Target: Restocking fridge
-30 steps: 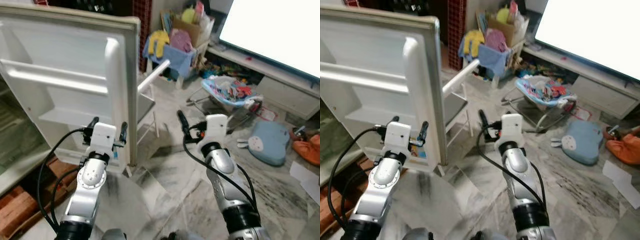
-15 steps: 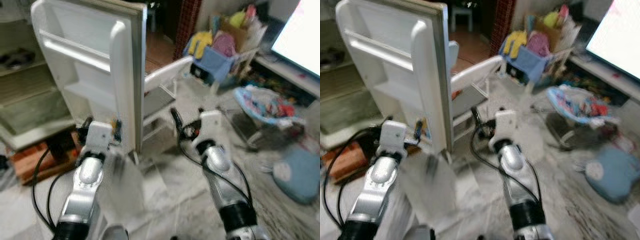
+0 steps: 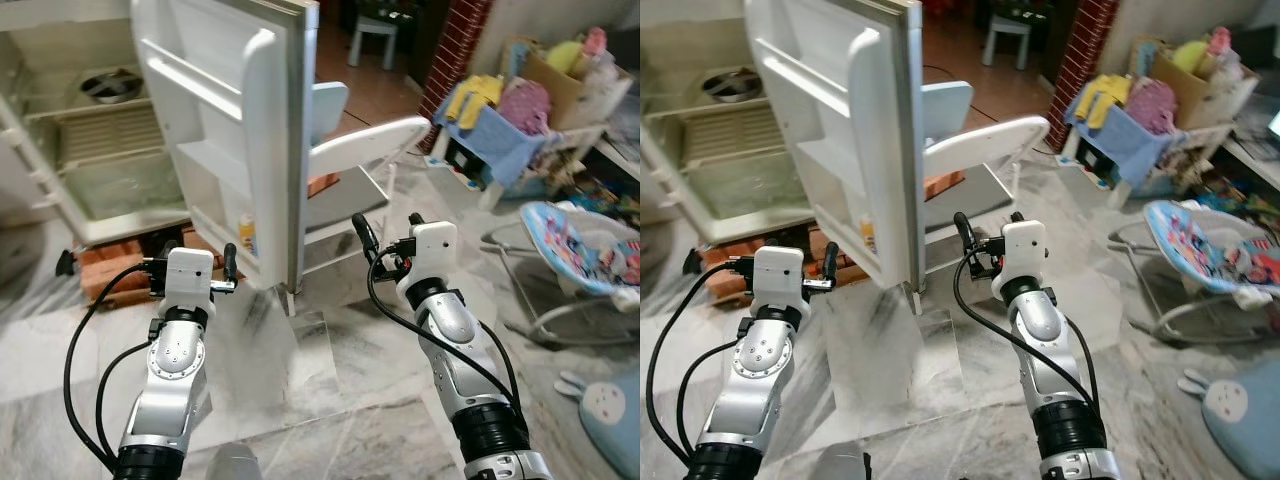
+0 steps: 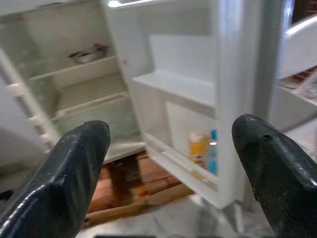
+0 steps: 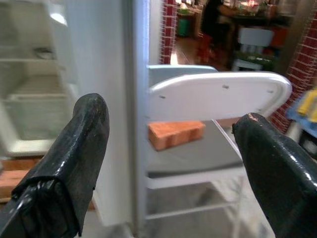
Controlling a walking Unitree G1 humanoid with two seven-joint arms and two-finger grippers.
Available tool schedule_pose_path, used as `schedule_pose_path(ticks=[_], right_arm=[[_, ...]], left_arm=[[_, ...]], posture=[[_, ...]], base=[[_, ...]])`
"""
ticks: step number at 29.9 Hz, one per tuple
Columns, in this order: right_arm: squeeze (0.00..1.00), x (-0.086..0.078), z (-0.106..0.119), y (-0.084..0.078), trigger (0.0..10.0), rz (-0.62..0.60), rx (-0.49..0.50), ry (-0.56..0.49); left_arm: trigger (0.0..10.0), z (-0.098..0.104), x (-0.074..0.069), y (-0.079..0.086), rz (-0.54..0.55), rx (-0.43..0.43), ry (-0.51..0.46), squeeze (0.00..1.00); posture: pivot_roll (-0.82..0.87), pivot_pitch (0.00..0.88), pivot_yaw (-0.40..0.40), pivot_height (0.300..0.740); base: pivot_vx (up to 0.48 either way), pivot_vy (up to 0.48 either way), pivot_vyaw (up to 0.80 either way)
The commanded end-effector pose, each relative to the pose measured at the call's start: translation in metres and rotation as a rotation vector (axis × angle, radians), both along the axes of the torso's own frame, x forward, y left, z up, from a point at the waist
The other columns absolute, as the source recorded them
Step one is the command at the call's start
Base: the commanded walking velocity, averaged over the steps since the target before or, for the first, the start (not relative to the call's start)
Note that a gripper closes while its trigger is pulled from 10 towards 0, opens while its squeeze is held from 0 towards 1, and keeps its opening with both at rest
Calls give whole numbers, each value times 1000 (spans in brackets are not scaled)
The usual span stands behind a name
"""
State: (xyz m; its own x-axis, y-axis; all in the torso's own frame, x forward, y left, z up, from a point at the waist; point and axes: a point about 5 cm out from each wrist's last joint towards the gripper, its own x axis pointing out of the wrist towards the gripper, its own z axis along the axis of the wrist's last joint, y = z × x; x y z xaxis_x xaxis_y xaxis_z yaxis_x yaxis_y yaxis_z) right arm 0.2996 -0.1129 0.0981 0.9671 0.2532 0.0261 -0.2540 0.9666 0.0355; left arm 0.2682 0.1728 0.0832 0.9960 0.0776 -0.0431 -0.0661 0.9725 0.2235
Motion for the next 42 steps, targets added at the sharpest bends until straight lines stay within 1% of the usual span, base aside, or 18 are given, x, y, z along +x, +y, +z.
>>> schedule_pose_path(ticks=[1,13,17,20,24,29,31,32,38,41,42], right_arm=[[0,2,2,-7,10000,-22,-6,-3],[0,2,1,-7,10000,-19,-15,-3],[0,2,2,-6,10000,-18,-36,-18],[0,1,2,-5,10000,-13,-28,-12],[0,-1,2,0,10000,32,-58,-30],[0,-2,1,1,10000,41,-61,-29],[0,-2,1,1,10000,43,-68,-32],[0,-1,2,1,10000,39,-77,-38],[0,1,2,1,10000,48,-62,-36],[0,1,3,3,10000,66,-72,-41],[0,1,4,3,10000,84,-83,-51]], left_arm=[[10000,3,1,-7,-27,-21,-7,0],[10000,3,-1,-8,-35,-38,-3,0],[10000,3,-2,-8,-41,-40,0,0],[10000,3,-2,-9,-42,-44,2,0],[10000,2,-3,-9,-36,-55,6,0],[10000,2,-3,-10,-33,-56,8,0],[10000,0,-4,-10,-22,-76,24,0],[10000,-1,-4,-9,-10,-96,38,0],[10000,-3,-4,-7,-1,-78,57,0],[10000,-3,-5,-8,-6,-82,69,0],[10000,-3,-9,-6,0,-84,78,0]], posture=[[93,0,-69,740],[91,0,-70,740],[92,0,-70,740],[92,0,-69,740],[88,0,-67,740],[89,0,-67,740],[91,0,-67,740],[92,0,-67,740],[96,0,-67,740],[96,0,-67,740],[96,0,-67,740]], base=[[398,0,0],[423,0,0],[480,0,659],[480,0,800],[460,0,628],[388,0,433],[369,0,400],[281,0,0],[0,0,0],[0,0,0],[0,0,0]])
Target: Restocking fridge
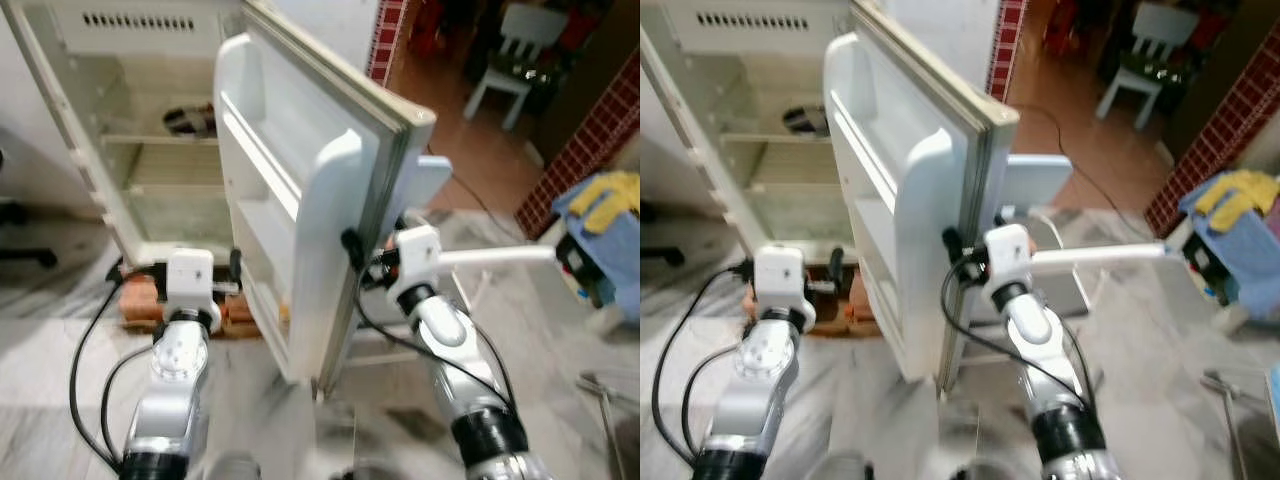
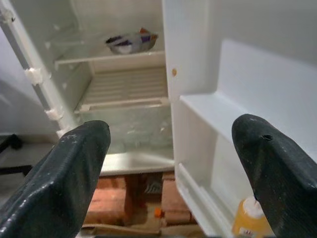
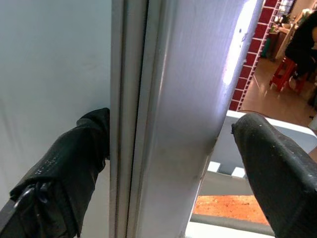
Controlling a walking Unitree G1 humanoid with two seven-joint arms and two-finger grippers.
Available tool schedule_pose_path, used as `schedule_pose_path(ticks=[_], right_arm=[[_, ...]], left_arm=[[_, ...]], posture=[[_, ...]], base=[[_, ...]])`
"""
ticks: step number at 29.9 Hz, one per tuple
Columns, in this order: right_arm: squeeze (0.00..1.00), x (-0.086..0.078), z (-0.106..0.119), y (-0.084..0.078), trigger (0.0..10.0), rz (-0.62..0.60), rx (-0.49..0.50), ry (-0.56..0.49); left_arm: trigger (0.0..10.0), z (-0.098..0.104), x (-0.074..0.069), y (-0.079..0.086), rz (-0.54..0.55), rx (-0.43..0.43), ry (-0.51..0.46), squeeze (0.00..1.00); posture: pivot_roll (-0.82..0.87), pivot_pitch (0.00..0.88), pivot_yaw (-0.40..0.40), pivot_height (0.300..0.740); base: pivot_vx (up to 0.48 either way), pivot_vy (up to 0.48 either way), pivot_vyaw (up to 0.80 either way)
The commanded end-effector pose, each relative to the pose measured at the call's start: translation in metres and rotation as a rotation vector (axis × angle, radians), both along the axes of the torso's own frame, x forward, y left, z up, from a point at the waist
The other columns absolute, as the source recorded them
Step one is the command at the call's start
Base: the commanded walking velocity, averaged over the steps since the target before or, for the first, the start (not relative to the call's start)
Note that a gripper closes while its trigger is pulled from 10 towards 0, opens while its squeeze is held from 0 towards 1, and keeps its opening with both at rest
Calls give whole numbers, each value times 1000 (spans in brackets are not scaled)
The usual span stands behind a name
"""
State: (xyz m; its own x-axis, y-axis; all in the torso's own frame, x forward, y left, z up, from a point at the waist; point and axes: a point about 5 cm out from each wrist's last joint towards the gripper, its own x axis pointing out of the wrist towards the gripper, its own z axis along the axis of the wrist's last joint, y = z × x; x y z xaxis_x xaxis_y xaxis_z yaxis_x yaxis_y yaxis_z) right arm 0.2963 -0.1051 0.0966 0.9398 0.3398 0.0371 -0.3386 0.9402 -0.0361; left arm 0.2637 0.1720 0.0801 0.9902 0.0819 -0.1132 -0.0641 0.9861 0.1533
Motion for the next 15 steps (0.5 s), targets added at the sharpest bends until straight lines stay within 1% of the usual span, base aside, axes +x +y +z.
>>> schedule_pose_path(ticks=[1,2,4,6,7,8,9,10,12,14,15], right_arm=[[0,4,6,-5,10000,-4,-17,-20],[0,4,7,-4,10000,13,-37,-32],[0,6,8,-6,10000,19,-35,-37],[0,9,10,-9,10000,17,-39,-42],[0,12,11,-11,10000,13,-40,-44],[0,12,11,-12,10000,12,-39,-44],[0,15,13,-13,10000,10,-38,-46],[0,20,16,-13,10000,13,-36,-55],[0,22,18,-14,10000,14,-31,-59],[0,27,24,-10,10000,40,15,-66],[0,28,26,-9,10000,52,29,-68]], left_arm=[[10000,0,-4,-5,-10,-8,13,0],[10000,0,-8,-1,13,-4,28,0],[10000,-3,-14,9,62,-3,48,0],[10000,-10,-23,21,113,22,92,0],[10000,-15,-29,29,150,19,118,0],[10000,-17,-31,31,161,17,127,0],[10000,-24,-38,40,193,27,174,0],[10000,-35,-47,51,233,32,242,0],[10000,-40,-51,54,246,29,267,0],[10000,-50,-60,61,281,-7,327,0],[10000,-51,-62,61,286,-21,336,0]], posture=[[96,0,-67,740],[99,0,-65,740],[102,0,-64,740],[108,0,-63,740],[115,0,-63,740],[115,0,-63,740],[118,0,-63,740],[125,0,-64,740],[129,0,-64,740],[135,0,-64,740],[137,0,-65,740]], base=[[0,0,0],[0,0,0],[0,0,0],[0,0,0],[0,0,0],[0,0,0],[0,0,0],[0,0,0],[0,0,0],[0,0,0],[0,0,0]])
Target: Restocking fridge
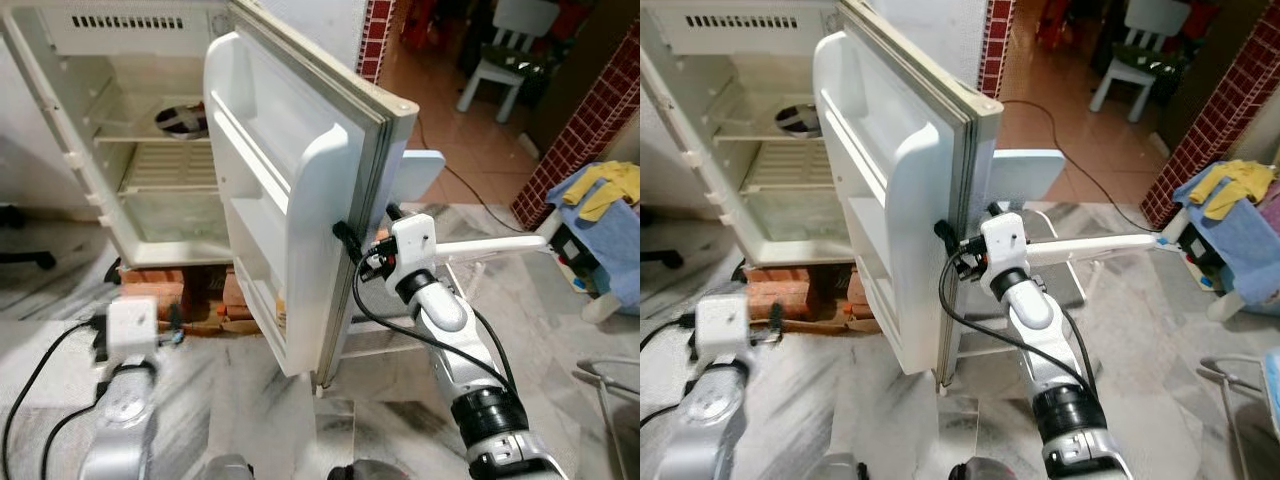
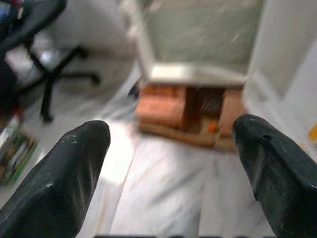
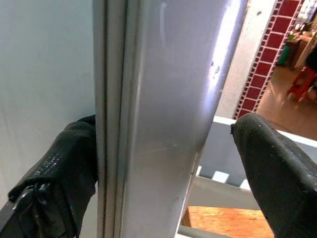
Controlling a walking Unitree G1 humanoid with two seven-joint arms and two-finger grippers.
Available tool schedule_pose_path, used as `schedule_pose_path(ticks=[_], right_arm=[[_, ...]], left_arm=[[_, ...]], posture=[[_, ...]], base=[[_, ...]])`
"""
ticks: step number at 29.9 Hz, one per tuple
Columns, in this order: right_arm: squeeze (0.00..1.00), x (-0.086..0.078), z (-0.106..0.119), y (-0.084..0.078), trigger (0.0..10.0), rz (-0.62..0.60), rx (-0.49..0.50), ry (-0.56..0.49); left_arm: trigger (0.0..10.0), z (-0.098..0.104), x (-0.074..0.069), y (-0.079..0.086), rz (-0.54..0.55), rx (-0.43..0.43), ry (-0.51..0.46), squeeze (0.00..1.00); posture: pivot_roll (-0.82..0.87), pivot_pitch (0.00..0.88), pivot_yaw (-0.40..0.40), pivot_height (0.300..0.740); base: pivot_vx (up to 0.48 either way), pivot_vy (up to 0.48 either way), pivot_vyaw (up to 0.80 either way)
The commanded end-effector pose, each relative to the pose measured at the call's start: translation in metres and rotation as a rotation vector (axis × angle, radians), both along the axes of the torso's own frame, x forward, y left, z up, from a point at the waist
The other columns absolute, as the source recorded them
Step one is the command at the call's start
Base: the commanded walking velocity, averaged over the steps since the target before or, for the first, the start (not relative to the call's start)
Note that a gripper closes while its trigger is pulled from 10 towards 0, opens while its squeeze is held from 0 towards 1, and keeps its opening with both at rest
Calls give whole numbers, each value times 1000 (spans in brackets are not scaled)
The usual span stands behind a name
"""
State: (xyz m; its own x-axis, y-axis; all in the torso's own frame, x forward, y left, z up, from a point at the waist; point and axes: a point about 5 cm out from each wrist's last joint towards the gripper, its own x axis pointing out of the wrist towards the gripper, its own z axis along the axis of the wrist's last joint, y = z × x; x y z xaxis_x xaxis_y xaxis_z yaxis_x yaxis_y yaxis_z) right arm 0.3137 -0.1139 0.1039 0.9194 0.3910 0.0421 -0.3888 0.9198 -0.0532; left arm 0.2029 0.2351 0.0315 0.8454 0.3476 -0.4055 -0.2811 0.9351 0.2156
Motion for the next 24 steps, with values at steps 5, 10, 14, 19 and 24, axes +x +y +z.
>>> schedule_pose_path(ticks=[5,10,14,19,24], right_arm=[[0,17,31,16,10000,109,163,-26],[0,-45,71,69,10000,811,581,98],[0,-76,80,70,10000,1045,664,151],[0,-69,69,62,10000,993,622,177],[0,-49,45,46,10000,766,446,201]], left_arm=[[10000,-3,-4,-1,11,-38,33,0],[10000,-2,-3,-3,-13,-37,38,0],[10000,-2,-4,-3,-11,-45,47,0],[10000,-3,-5,-2,-4,-49,56,0],[10000,-5,-7,0,-4,-46,63,0]], posture=[[150,0,-66,740],[148,0,-64,740],[148,0,-63,740],[145,0,-58,740],[142,0,-57,740]], base=[[0,0,0],[0,0,0],[0,0,0],[0,0,0],[0,0,0]])
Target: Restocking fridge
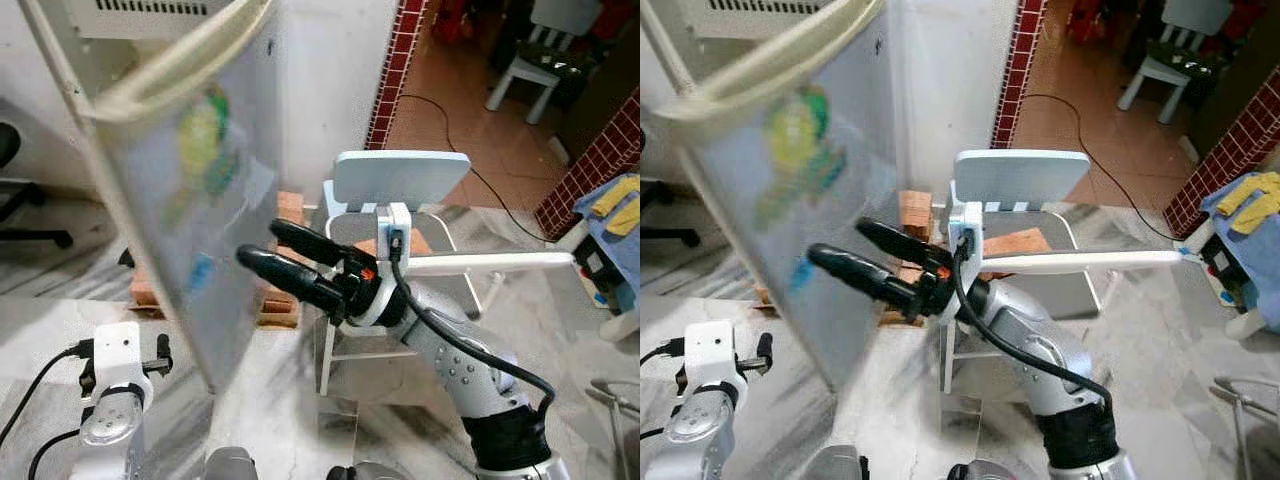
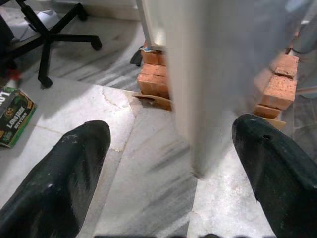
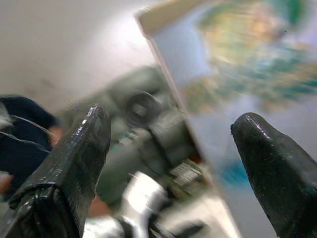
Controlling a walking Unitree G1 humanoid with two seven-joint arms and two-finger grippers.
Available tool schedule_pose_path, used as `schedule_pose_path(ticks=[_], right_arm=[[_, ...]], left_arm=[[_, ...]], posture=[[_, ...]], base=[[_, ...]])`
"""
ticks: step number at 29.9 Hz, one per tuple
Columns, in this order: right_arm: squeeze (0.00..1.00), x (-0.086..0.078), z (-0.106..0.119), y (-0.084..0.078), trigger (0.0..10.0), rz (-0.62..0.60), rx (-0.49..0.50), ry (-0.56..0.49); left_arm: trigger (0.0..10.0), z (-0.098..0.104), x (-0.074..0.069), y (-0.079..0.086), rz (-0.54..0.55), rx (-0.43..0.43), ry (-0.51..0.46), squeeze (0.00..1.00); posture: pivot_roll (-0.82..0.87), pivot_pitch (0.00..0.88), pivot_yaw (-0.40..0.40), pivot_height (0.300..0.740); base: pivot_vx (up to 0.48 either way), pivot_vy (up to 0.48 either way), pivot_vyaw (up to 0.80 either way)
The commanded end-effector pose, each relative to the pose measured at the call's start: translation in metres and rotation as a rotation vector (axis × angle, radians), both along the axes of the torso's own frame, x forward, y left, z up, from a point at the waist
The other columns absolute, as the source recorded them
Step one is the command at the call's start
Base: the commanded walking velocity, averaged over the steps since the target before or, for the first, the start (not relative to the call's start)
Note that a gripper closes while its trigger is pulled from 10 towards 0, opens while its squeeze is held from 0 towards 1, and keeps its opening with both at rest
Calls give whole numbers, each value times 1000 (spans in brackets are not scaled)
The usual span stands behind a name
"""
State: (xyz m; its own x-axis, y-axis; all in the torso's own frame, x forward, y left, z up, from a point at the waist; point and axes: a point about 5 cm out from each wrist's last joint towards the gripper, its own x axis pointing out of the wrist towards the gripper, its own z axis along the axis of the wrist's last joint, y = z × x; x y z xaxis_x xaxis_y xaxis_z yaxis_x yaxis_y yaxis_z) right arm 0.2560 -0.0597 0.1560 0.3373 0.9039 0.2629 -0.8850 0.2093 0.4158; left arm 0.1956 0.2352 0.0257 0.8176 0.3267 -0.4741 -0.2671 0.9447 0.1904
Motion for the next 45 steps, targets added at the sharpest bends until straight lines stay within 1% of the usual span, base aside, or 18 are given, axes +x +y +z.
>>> schedule_pose_path(ticks=[1,2,3,5,6,8,9,10,12,14,15,16,20,22,24,26,33,45], right_arm=[[0,13,-11,-10,10000,-154,-112,-16],[0,18,-15,-12,10000,-218,-150,-17],[0,20,-17,-15,10000,-250,-172,-11],[0,25,-19,-19,10000,-332,-199,5],[0,30,-22,-23,10000,-402,-220,9],[0,34,-25,-27,10000,-492,-297,-57],[0,34,-27,-28,10000,-534,-323,-85],[0,34,-27,-29,10000,-541,-319,-83],[0,35,-30,-33,10000,-633,-352,-104],[0,35,-32,-34,10000,-655,-360,-107],[0,34,-34,-36,10000,-680,-371,-112],[0,32,-38,-40,10000,-726,-386,-107],[0,30,-43,-45,10000,-780,-394,-83],[0,29,-45,-49,10000,-830,-397,-75],[0,29,-45,-50,10000,-840,-400,-76],[0,31,-46,-55,10000,-901,-413,-66],[0,32,-50,-60,10000,-948,-433,-58],[0,39,-52,-63,10000,-985,-452,-53]], left_arm=[[10000,1,0,0,-3,-1,-1,0],[10000,1,0,0,-2,0,-2,0],[10000,1,0,0,-2,0,-1,0],[10000,1,-1,0,-3,0,0,0],[10000,1,-1,0,-4,1,1,0],[10000,2,1,1,-20,36,-7,0],[10000,4,2,1,-38,62,-21,0],[10000,5,3,0,-45,69,-28,0],[10000,10,10,-5,-88,109,-55,0],[10000,12,11,-6,-98,121,-60,0],[10000,13,15,-8,-114,121,-75,0],[10000,18,21,-12,-139,123,-108,0],[10000,28,30,-18,-160,134,-166,0],[10000,34,36,-23,-162,110,-211,0],[10000,36,37,-24,-165,104,-217,0],[10000,39,42,-29,-180,93,-238,0],[10000,41,46,-37,-223,105,-261,0],[10000,41,49,-39,-231,100,-264,0]], posture=[[142,0,-57,740],[143,0,-60,740],[143,0,-60,740],[144,0,-62,740],[145,0,-63,740],[144,0,-65,740],[141,0,-67,740],[141,0,-67,740],[137,0,-66,740],[136,0,-66,740],[132,0,-64,740],[129,0,-62,740],[123,0,-59,740],[115,0,-54,740],[113,0,-54,740],[110,0,-51,740],[111,0,-52,740],[118,0,-56,740]], base=[[0,0,0],[0,0,0],[0,0,0],[0,0,0],[0,0,0],[0,0,0],[0,0,0],[0,0,0],[0,0,0],[0,0,0],[0,0,0],[0,0,0],[0,0,0],[0,0,0],[0,0,0],[0,0,0],[0,0,0],[0,0,0]])
